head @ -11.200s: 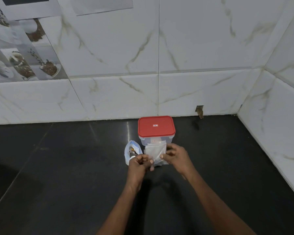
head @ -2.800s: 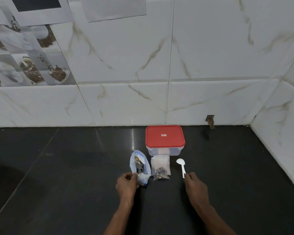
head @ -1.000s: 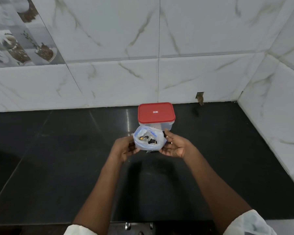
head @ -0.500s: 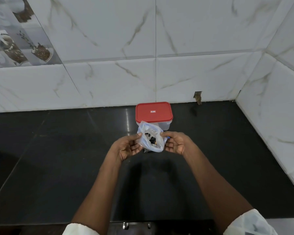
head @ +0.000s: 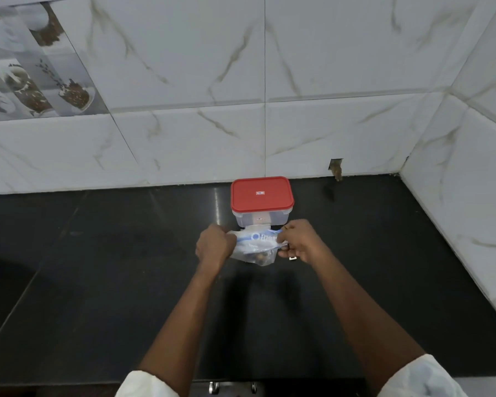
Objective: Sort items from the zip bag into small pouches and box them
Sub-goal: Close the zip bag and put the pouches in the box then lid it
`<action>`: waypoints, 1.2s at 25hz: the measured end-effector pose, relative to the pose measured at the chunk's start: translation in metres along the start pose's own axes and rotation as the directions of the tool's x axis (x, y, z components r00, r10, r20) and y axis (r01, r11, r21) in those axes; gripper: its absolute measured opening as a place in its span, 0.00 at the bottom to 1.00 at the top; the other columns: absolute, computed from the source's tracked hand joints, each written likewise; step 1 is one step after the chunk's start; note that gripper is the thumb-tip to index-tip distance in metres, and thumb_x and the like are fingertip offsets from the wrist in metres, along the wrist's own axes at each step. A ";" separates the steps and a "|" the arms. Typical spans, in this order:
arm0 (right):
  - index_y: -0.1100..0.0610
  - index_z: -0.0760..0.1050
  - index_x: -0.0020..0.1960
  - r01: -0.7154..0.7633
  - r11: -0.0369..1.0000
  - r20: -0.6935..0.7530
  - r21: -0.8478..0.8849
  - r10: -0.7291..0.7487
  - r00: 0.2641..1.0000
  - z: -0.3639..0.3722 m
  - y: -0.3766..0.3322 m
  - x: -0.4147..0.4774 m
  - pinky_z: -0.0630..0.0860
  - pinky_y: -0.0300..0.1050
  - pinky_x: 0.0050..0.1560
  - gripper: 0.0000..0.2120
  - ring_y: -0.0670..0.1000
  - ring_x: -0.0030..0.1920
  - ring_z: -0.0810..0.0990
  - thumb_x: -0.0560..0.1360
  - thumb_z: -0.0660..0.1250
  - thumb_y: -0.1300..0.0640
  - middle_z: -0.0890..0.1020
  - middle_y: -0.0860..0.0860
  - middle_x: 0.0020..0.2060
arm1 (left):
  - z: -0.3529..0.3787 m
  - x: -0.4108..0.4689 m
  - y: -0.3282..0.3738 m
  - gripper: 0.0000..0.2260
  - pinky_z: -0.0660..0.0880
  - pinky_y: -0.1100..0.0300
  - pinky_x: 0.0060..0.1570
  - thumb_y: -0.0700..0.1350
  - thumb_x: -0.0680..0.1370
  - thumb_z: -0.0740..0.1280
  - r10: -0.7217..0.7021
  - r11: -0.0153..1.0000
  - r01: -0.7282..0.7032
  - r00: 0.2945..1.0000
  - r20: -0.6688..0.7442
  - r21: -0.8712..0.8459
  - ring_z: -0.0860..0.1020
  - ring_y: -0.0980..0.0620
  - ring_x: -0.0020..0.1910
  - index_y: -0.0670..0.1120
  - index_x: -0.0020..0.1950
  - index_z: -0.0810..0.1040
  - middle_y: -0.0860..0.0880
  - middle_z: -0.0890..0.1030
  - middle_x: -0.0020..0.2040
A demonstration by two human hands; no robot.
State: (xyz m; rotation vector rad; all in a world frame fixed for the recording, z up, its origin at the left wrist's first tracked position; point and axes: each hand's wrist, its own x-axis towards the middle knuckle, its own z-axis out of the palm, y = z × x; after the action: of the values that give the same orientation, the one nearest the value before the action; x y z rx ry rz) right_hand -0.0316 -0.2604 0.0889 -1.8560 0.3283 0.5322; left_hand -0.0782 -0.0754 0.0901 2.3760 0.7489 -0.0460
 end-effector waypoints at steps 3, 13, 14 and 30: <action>0.68 0.77 0.46 -0.096 0.961 0.150 0.260 0.058 0.987 -0.016 -0.005 -0.008 0.81 0.43 0.31 0.05 0.54 0.37 0.81 0.71 0.66 0.73 0.78 0.60 0.43 | -0.010 0.009 -0.016 0.10 0.68 0.60 0.35 0.41 0.76 0.66 0.137 0.990 -0.135 0.988 0.064 -0.037 0.76 0.45 0.36 0.42 0.35 0.80 0.45 0.77 0.32; 0.64 0.75 0.39 -0.053 0.933 0.058 0.357 0.035 0.998 -0.008 0.006 -0.007 0.81 0.43 0.29 0.07 0.54 0.34 0.78 0.76 0.66 0.68 0.77 0.59 0.36 | -0.013 -0.001 -0.034 0.04 0.82 0.57 0.35 0.32 0.77 0.70 -0.012 0.580 0.440 0.846 0.533 -0.685 0.82 0.46 0.39 0.34 0.52 0.81 0.39 0.84 0.43; 0.64 0.75 0.40 -0.053 0.941 0.052 0.334 0.038 0.998 -0.004 0.005 -0.006 0.81 0.45 0.29 0.06 0.55 0.34 0.78 0.76 0.67 0.68 0.77 0.60 0.37 | -0.010 0.000 -0.031 0.06 0.82 0.57 0.35 0.31 0.76 0.71 -0.023 0.641 0.418 0.849 0.527 -0.644 0.82 0.46 0.38 0.35 0.52 0.81 0.39 0.84 0.42; 0.60 0.78 0.52 0.063 0.922 0.228 0.382 -0.160 0.961 -0.007 0.020 0.005 0.74 0.41 0.33 0.07 0.48 0.31 0.74 0.75 0.70 0.60 0.78 0.55 0.39 | -0.002 0.023 -0.013 0.07 0.74 0.59 0.26 0.29 0.73 0.65 -0.091 0.857 0.170 0.979 0.181 -0.487 0.77 0.45 0.28 0.39 0.39 0.76 0.38 0.78 0.37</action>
State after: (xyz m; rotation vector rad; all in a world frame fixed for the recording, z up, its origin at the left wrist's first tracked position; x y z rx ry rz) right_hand -0.0354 -0.2731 0.0722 -1.4100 0.1353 0.5786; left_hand -0.0659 -0.0549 0.0793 1.8020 0.7429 -0.0791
